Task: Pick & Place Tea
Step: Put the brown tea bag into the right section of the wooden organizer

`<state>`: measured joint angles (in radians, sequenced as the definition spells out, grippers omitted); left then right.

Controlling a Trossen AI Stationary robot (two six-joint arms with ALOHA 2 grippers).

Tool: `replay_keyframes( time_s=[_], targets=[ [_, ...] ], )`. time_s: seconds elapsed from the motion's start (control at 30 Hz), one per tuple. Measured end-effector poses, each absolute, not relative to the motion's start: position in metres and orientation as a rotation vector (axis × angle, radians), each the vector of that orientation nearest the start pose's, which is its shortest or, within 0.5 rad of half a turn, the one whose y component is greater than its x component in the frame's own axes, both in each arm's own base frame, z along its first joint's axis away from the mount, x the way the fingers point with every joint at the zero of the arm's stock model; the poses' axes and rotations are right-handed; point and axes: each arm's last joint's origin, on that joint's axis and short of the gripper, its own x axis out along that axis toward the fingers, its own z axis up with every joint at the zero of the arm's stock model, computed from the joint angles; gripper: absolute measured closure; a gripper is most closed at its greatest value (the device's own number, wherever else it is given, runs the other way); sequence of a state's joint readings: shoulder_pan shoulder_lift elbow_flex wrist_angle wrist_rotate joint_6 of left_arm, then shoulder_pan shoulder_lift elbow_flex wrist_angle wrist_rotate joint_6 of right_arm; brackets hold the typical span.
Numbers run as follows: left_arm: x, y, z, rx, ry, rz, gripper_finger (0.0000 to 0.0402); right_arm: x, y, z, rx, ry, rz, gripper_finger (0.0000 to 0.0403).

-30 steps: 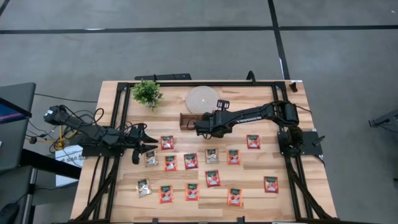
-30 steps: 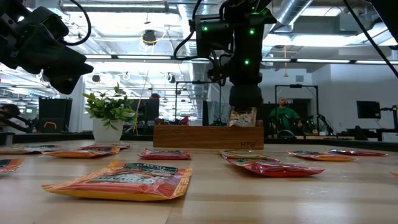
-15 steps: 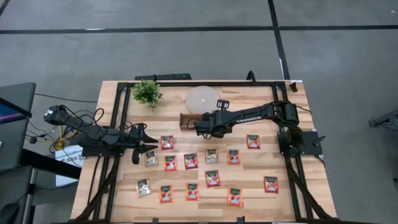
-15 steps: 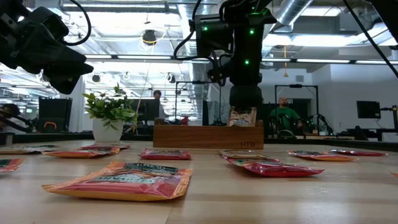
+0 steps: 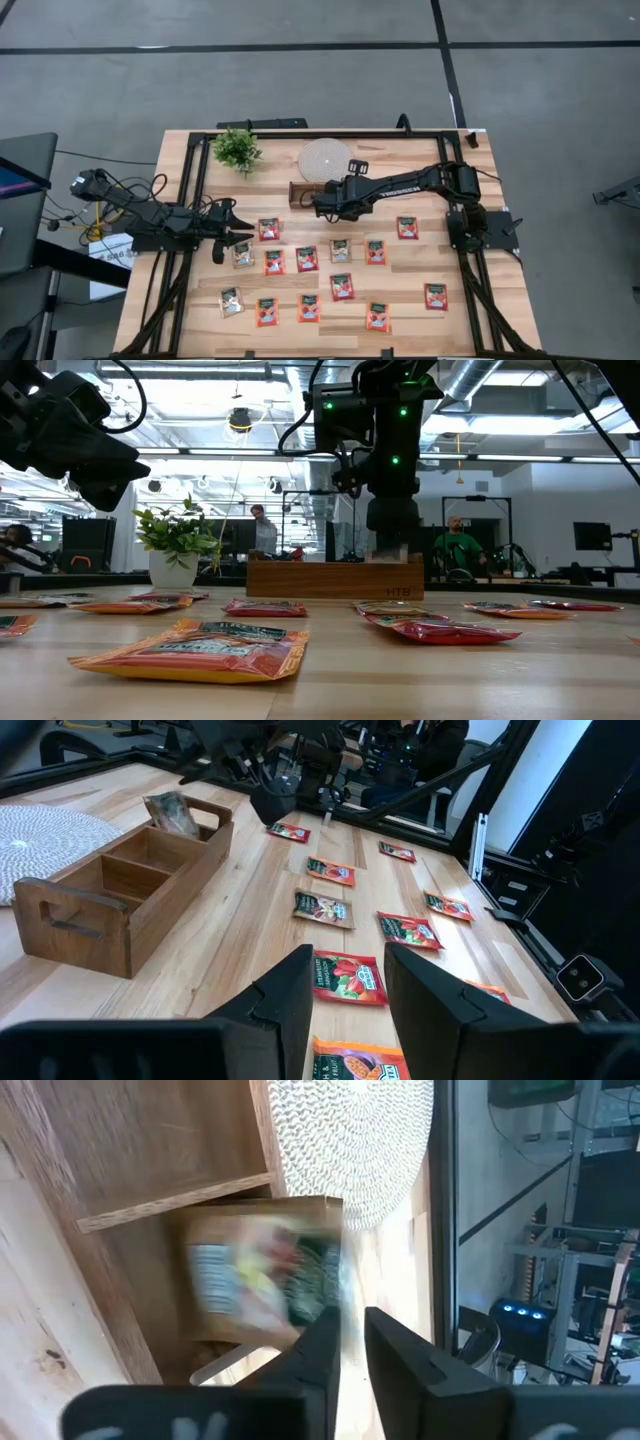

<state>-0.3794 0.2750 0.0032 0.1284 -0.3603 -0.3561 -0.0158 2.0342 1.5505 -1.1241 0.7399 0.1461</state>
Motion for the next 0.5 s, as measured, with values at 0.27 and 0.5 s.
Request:
replay_keyframes(
  time_s=[0.27,0.5],
  targets=[
    [0.1077,-0.032,0.1537,-0.304,0.135,0.005,0.0284,0.3801,-0.0255,0.1897,-0.502,1.486,-0.654,0.0342],
    [0.1077,-0.032,0.1536,-0.304,0.136,0.005,0.0284,0.3748,-0.0212,0.1993,-0.523,1.511,-0.645,0.0342]
  ],
)
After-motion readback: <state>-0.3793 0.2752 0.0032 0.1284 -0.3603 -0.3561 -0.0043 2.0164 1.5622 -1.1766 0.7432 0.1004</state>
